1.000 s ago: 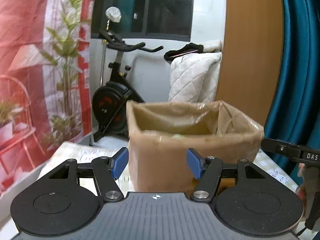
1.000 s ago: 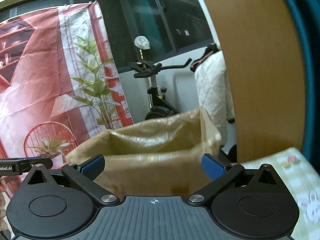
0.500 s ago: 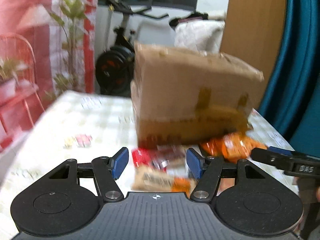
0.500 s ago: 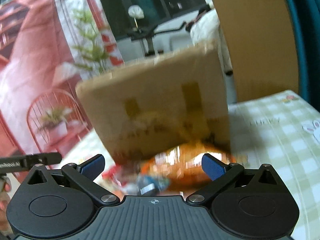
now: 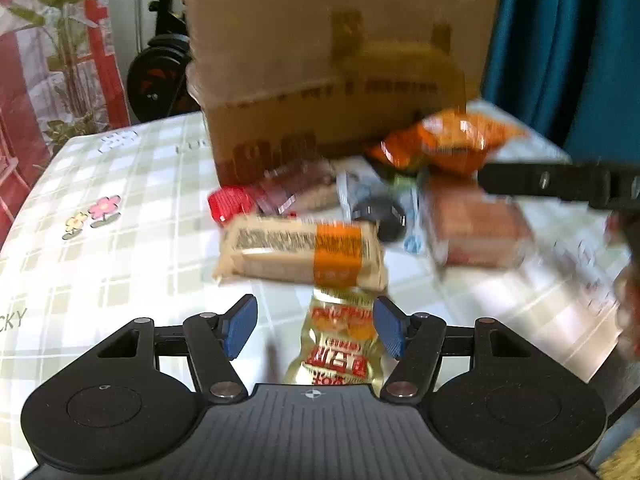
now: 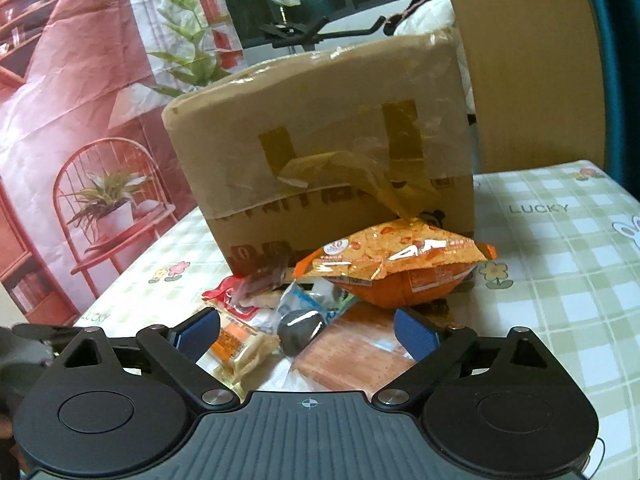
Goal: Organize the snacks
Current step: 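Grasp the gold printed snack packet with the left tool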
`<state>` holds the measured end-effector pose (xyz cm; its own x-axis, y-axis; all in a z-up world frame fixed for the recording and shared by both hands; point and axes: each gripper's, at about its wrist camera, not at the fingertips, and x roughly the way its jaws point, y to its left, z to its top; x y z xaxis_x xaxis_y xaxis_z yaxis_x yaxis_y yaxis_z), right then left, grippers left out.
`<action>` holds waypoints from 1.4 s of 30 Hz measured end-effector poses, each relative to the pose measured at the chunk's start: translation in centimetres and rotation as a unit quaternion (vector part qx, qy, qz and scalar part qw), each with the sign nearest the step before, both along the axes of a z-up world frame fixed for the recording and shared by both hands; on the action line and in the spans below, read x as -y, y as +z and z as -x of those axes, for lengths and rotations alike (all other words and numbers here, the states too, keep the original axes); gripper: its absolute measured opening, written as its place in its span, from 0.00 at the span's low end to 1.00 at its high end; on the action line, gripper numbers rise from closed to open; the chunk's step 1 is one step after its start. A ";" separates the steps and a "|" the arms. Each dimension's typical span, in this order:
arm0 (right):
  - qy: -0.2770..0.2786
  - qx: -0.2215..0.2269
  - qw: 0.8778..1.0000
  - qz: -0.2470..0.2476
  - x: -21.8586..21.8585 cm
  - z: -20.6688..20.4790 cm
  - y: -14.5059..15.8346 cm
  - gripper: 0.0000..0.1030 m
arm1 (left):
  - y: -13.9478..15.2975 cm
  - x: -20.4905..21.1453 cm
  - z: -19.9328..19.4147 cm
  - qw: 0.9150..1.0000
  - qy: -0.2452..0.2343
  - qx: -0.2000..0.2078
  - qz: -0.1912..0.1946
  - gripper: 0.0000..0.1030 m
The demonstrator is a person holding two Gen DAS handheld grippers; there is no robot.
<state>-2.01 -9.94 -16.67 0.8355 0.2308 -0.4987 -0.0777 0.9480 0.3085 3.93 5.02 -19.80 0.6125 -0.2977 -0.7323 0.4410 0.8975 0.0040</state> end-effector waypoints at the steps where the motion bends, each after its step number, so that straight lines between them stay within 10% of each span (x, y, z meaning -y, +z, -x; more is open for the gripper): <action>1: 0.000 -0.002 1.000 -0.001 0.1 -0.1 -0.1 0.89 | -0.5 0.1 -0.1 1.000 -0.003 -0.006 -0.005 0.65; 19: 0.005 -0.016 1.000 -0.013 0.3 -0.6 -0.9 0.88 | -2.4 1.5 0.0 1.000 -0.015 -0.015 -0.010 0.70; 27: 0.009 -0.015 1.000 -0.014 0.3 -0.5 -0.8 0.86 | -2.1 1.2 0.0 1.000 -0.006 -0.008 0.001 0.48; 42: 0.054 -0.027 0.998 0.007 -0.3 -1.6 -0.4 0.67 | 0.7 -1.0 -0.3 0.998 0.037 0.021 0.042 0.45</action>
